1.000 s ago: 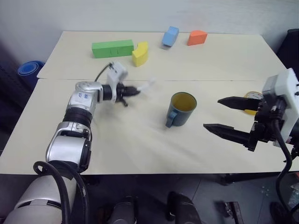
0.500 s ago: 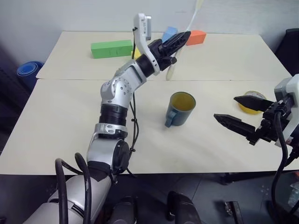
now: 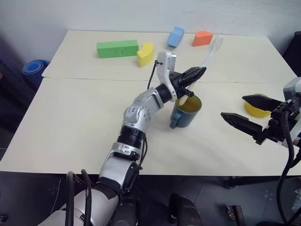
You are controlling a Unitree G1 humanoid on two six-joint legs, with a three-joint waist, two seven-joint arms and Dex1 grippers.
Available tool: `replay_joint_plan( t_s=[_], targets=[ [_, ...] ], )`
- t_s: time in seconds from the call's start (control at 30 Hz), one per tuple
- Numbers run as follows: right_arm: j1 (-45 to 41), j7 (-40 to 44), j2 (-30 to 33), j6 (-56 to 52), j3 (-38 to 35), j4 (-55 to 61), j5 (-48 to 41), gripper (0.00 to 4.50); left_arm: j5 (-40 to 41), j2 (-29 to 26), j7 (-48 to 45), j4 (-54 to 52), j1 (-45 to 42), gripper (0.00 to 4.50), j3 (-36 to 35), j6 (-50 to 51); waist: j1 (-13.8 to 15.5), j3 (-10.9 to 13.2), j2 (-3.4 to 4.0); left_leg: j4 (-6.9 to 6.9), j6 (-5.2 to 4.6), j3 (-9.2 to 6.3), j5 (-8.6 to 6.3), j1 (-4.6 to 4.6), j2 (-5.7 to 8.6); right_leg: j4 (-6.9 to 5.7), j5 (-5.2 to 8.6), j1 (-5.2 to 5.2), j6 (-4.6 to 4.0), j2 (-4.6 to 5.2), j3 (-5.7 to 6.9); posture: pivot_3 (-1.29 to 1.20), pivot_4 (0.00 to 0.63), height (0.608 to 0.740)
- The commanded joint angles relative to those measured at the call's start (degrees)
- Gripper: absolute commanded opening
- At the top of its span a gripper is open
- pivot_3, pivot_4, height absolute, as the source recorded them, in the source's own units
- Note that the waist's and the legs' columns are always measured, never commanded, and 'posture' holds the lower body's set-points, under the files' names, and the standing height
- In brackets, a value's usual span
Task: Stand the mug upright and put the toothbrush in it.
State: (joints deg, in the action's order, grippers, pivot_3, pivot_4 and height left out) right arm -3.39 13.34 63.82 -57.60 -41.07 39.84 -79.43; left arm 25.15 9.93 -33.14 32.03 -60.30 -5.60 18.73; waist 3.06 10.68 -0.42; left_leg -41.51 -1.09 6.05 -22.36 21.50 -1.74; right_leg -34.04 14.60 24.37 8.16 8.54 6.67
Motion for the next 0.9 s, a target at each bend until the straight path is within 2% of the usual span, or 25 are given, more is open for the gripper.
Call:
replay_joint_plan(
  t_s=[0.03,0.13,0.17,0.3,0.37,0.43,0.5,0.57,0.73,0.8,0.9],
  targets=[
    [-0.01,0.11,0.90,1.00,-2.70,0.48,-0.66,4.50,-0.14,1.11,-1.01,-0.76,-0.30,0.89,0.86,-2.61,-0.01,0.00,0.00,0.00,0.00,0.00,0.00,0.00,0.00,0.00,0.00,0.00,0.00,0.00,0.00,0.00,0.150,0.740],
    [0.34,0.02,0.66,1.03,-2.84,0.75,-0.79,4.50,1.19,1.09,-2.06,-2.04,0.10,1.55,0.59,-2.04,0.00,0.00,0.00,0.00,-0.01,0.00,0.00,0.00,0.00,0.00,-0.01,0.00,-0.01,0.00,0.00,0.00,0.150,0.740],
    [0.47,0.07,0.53,1.11,-2.81,0.76,-0.65,4.50,1.65,0.94,-2.40,-3.03,0.32,1.96,0.55,-1.67,0.00,0.00,0.00,0.00,-0.01,0.00,0.00,0.00,0.00,0.00,-0.01,0.00,-0.01,0.00,0.00,0.00,0.150,0.740],
    [1.00,0.27,0.12,1.45,-2.70,0.90,-0.19,4.50,3.99,-0.60,-1.99,-8.69,1.09,3.13,0.24,3.33,-0.02,0.00,0.00,0.00,-0.02,0.00,0.00,0.00,0.00,0.00,-0.01,0.00,-0.01,0.00,0.00,0.00,0.150,0.740],
    [1.45,0.68,-0.02,1.57,-2.69,0.82,0.42,4.50,5.79,-3.21,-2.29,-14.23,1.69,3.71,0.16,7.76,-0.07,0.00,0.00,0.00,-0.02,-0.01,0.00,0.00,-0.01,-0.01,-0.01,0.00,-0.01,0.00,0.00,0.00,0.150,0.740],
    [2.41,1.68,0.04,1.40,-3.25,0.65,1.13,4.50,8.64,-8.24,-3.83,-20.61,2.09,4.27,-0.44,14.08,-0.15,0.00,0.01,0.00,-0.01,-0.01,0.00,0.00,-0.01,-0.02,-0.01,0.00,-0.01,0.00,-0.01,0.00,0.150,0.740],
    [3.87,3.89,0.27,0.59,-4.50,-0.15,1.47,4.50,11.52,-16.78,-8.25,-25.69,2.54,4.27,-0.87,21.41,-0.62,-0.01,0.02,0.01,-0.01,-0.01,0.00,-0.03,-0.04,-0.06,-0.01,0.01,-0.01,-0.02,-0.03,0.00,0.150,0.740],
    [6.57,9.24,1.10,-0.77,-6.64,-1.09,2.45,4.50,12.20,-28.52,-17.40,-28.35,3.62,4.27,0.63,25.53,-1.24,-0.02,0.04,0.06,0.01,-0.02,0.01,-0.10,-0.05,-0.19,-0.01,0.02,-0.02,-0.03,-0.03,0.00,0.150,0.740],
    [14.08,26.22,3.29,-0.94,-11.43,-5.33,10.18,4.50,7.16,-52.70,-41.45,-24.41,4.67,4.27,6.01,20.03,-1.41,-0.05,0.08,0.18,0.05,0.02,0.00,-0.28,-0.05,-0.29,0.00,0.01,-0.02,-0.04,-0.03,0.00,0.150,0.740],
    [15.26,31.86,4.35,0.59,-11.68,-8.57,13.98,4.50,4.18,-59.04,-48.82,-21.59,4.60,4.27,8.15,15.51,-1.32,-0.05,0.08,0.16,0.05,0.03,0.00,-0.23,-0.03,-0.08,0.00,-0.07,-0.03,-0.05,-0.03,0.00,0.150,0.740],
    [14.43,36.71,5.40,2.88,-10.03,-12.34,17.99,4.50,1.39,-62.34,-53.06,-19.57,4.69,4.27,9.51,11.10,-1.26,-0.05,0.08,0.15,0.04,0.05,0.00,-0.29,-0.02,0.19,0.00,-0.28,-0.03,-0.06,-0.02,0.00,0.150,0.740]
  ],
)
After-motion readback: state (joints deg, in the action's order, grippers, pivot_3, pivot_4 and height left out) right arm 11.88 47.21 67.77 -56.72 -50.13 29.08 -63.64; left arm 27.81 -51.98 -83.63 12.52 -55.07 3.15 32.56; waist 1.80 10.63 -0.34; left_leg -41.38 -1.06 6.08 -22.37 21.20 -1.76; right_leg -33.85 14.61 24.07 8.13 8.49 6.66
